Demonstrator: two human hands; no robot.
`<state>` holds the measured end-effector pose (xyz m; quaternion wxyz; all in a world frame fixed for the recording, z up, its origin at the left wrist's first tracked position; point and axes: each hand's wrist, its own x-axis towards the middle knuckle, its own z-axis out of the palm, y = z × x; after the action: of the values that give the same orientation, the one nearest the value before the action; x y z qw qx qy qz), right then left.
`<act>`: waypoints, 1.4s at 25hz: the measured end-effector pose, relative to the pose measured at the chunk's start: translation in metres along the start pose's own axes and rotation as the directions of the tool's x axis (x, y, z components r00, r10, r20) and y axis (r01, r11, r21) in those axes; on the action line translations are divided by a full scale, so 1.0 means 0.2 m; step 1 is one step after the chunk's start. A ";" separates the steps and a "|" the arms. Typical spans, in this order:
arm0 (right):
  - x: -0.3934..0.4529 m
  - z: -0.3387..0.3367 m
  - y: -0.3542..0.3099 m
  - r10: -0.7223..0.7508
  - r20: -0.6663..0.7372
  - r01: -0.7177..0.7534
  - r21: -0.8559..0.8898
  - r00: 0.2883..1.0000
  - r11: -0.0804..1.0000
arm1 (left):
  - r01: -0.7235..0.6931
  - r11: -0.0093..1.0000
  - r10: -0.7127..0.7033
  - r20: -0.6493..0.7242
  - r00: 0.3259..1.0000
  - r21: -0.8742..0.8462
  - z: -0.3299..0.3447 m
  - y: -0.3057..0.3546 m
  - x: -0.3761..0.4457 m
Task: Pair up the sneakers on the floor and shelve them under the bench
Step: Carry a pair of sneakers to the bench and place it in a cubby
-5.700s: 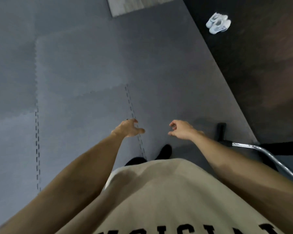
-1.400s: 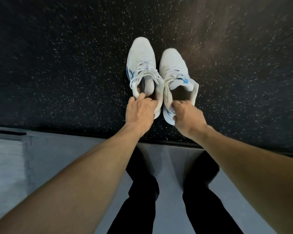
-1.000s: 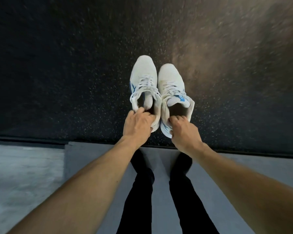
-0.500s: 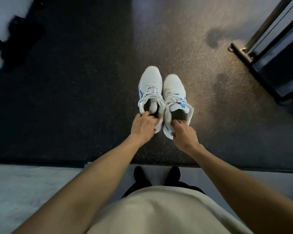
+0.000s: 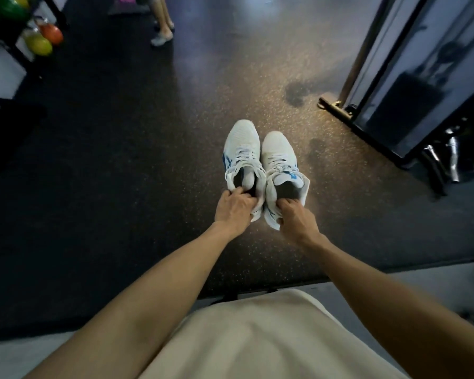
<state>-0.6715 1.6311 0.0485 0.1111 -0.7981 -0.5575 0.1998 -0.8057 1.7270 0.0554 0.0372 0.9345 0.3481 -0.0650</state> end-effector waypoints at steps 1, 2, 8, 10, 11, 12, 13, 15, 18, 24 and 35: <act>-0.04 -0.01 0.02 0.037 -0.017 -0.037 0.008 0.999 0.999 | -0.046 0.999 0.046 -0.001 0.999 0.006 -0.01 0.03 0.02; -0.08 -0.02 0.04 0.084 -0.038 -0.083 0.015 0.996 0.996 | -0.096 0.995 0.096 -0.003 0.995 0.014 -0.01 0.06 0.03; -0.42 -0.07 0.15 0.418 -0.137 -0.413 0.063 0.898 0.908 | -0.431 0.902 0.431 -0.011 0.902 0.026 -0.04 0.34 0.09; -0.59 -0.07 0.18 0.527 -0.180 -0.517 0.102 0.831 0.850 | -0.552 0.833 0.552 0.007 0.834 0.027 -0.04 0.48 0.07; -0.67 -0.07 0.19 0.571 -0.191 -0.558 0.119 0.799 0.821 | -0.600 0.800 0.600 0.004 0.800 0.029 -0.04 0.55 0.05; -0.75 -0.06 0.21 0.612 -0.201 -0.597 0.134 0.765 0.791 | -0.640 0.767 0.641 -0.003 0.768 0.034 -0.05 0.61 0.03; -0.85 -0.06 0.23 0.661 -0.217 -0.641 0.160 0.719 0.750 | -0.690 0.722 0.691 0.000 0.723 0.046 -0.05 0.71 0.00; -1.07 -0.05 0.27 0.743 -0.248 -0.714 0.213 0.621 0.667 | -0.776 0.628 0.777 0.013 0.630 0.068 -0.06 0.91 -0.07; -1.43 -0.01 0.35 0.834 -0.283 -0.791 0.280 0.473 0.544 | -0.873 0.479 0.876 0.015 0.482 0.094 -0.04 1.25 -0.24; -2.24 0.04 0.54 0.921 -0.300 -0.849 0.391 0.248 0.356 | -0.964 0.239 0.970 0.017 0.243 0.119 0.04 1.99 -0.73; -3.64 0.17 0.81 0.961 -0.250 -0.836 0.548 -0.115 0.042 | -0.983 -0.117 0.992 0.058 -0.110 0.139 0.21 3.23 -1.73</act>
<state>-0.7674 0.8930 0.0957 0.1871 -0.9537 0.2339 0.0267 -0.6465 1.0113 0.0799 -0.0019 0.8839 -0.4677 -0.0086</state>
